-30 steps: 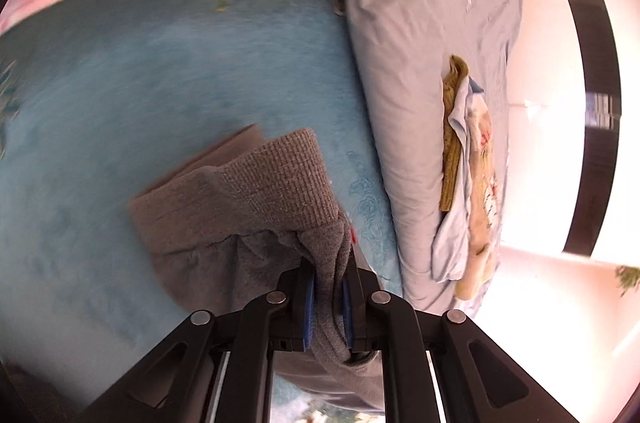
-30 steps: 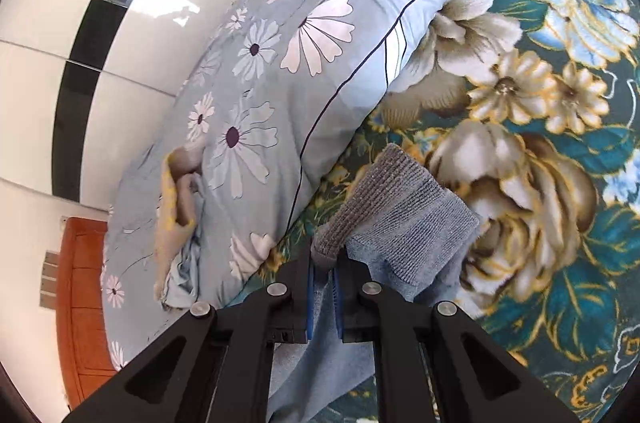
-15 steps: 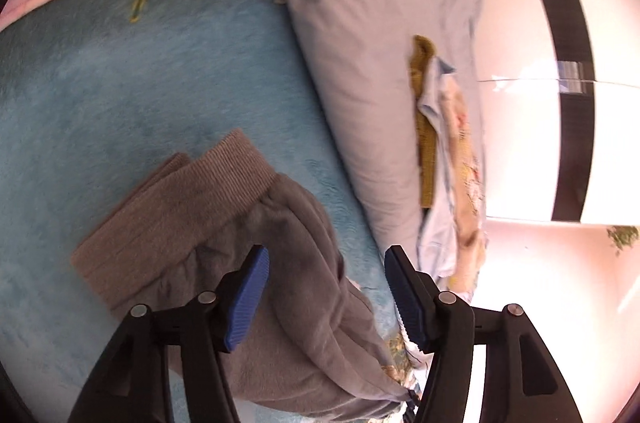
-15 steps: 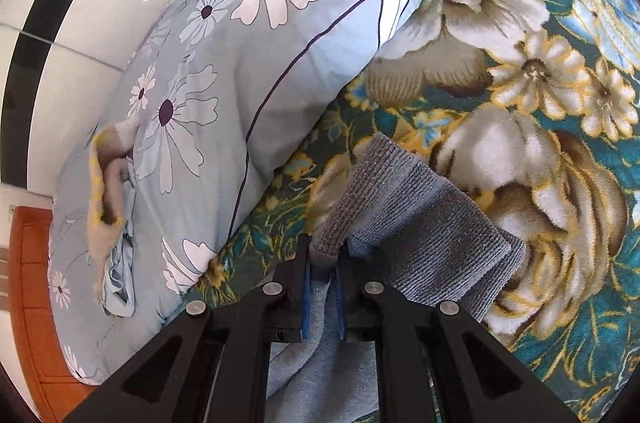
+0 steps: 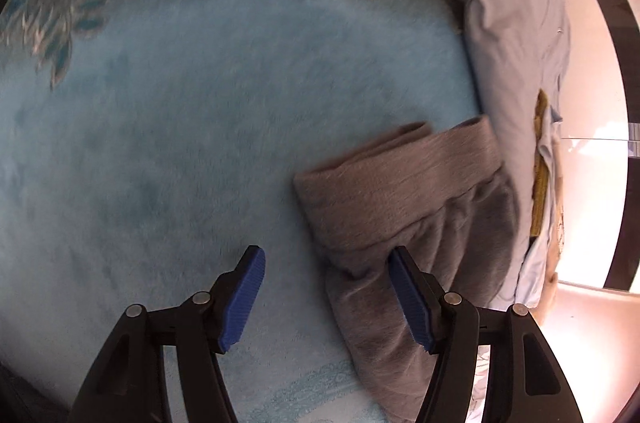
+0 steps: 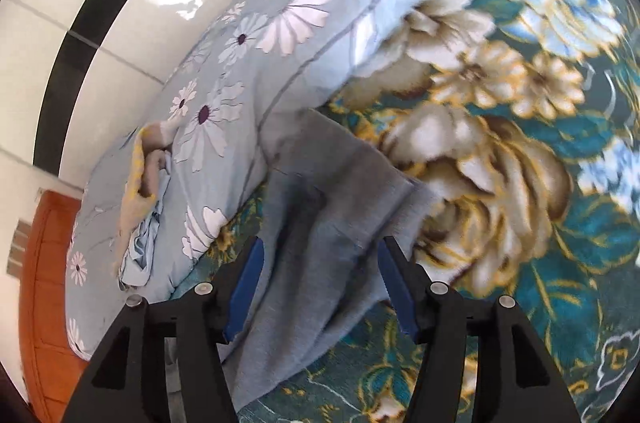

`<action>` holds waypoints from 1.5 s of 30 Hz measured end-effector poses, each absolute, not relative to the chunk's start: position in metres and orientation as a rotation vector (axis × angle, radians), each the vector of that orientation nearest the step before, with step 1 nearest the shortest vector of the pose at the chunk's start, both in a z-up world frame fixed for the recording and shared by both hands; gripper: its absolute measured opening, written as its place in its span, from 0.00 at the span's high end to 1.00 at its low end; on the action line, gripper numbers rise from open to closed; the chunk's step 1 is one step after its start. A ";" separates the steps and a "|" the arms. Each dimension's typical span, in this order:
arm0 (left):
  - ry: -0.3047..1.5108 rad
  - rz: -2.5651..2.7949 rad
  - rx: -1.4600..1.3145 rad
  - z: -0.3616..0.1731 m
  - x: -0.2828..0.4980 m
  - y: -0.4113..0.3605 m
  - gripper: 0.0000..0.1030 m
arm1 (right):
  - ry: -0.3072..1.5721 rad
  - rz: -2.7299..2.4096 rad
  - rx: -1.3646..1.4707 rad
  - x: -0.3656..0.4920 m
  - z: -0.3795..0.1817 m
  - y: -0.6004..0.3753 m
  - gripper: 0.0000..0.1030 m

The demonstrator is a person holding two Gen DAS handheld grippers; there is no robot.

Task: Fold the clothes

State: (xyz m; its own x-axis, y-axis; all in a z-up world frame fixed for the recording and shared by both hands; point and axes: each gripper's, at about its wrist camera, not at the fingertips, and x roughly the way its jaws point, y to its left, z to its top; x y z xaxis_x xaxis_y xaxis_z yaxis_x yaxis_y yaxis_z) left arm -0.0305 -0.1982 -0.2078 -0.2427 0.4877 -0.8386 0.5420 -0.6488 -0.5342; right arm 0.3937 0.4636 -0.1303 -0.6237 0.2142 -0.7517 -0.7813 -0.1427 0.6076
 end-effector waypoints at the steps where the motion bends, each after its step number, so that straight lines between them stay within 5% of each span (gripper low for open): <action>1: 1.306 -2.078 1.920 -0.210 -0.032 -0.196 0.34 | 1.479 1.808 -0.646 0.404 -0.141 0.461 0.41; 8: 1.136 -2.247 1.910 -0.206 -0.043 -0.185 0.33 | 1.701 1.729 -0.477 0.406 -0.180 0.461 0.40; 12: 1.115 -2.310 1.881 -0.202 -0.040 -0.186 0.35 | 1.648 1.742 -0.525 0.376 -0.181 0.465 0.36; 15: 1.147 -2.326 1.859 -0.201 -0.037 -0.191 0.45 | 1.594 1.751 -0.569 0.363 -0.176 0.467 0.36; 16: 1.163 -2.327 1.851 -0.201 -0.037 -0.192 0.53 | 1.584 1.755 -0.581 0.360 -0.174 0.467 0.39; 20: 1.225 -2.328 1.817 -0.198 -0.027 -0.214 0.68 | 1.576 1.729 -0.632 0.354 -0.172 0.466 0.77; 23: 1.261 -2.335 1.782 -0.192 -0.020 -0.226 0.84 | 1.584 1.754 -0.621 0.351 -0.163 0.461 0.87; 38: 1.398 -2.306 1.423 -0.135 0.008 -0.273 0.91 | 1.534 2.074 -0.619 0.406 -0.081 0.389 0.90; 45: 1.494 -1.992 1.499 -0.169 0.028 -0.300 0.91 | 1.573 1.891 -0.782 0.459 -0.136 0.351 0.90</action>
